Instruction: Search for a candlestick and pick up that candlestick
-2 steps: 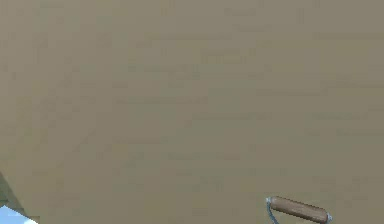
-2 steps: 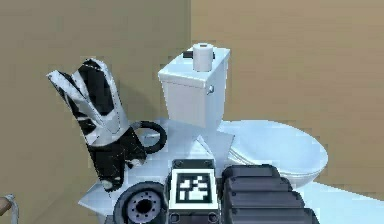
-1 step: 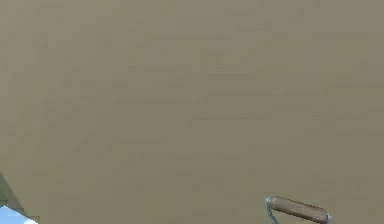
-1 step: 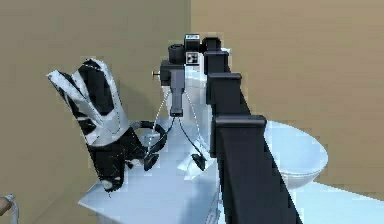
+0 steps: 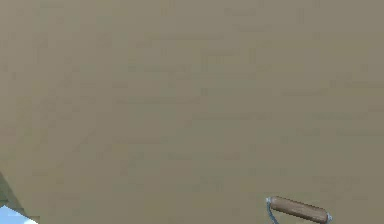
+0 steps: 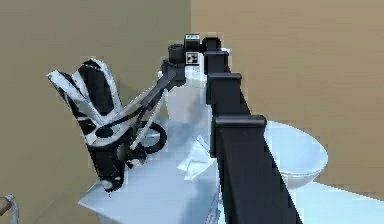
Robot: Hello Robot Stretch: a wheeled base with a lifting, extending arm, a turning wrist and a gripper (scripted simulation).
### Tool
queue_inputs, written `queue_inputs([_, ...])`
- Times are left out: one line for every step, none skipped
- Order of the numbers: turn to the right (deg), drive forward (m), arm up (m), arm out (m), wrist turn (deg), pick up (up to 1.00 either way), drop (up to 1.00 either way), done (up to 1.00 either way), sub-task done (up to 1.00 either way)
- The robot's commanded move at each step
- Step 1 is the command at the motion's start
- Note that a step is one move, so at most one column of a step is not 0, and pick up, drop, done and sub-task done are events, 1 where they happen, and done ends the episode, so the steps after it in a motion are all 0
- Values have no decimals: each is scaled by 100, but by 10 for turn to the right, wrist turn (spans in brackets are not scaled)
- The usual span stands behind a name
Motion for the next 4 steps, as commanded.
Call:
queue_inputs([0,0,0,0,450,0,0,0,0])
queue_inputs([0,0,0,0,360,0,0,0,0])
queue_inputs([0,0,-28,0,0,0,0,0,0])
queue_inputs([0,0,0,0,0,100,0,0,0])
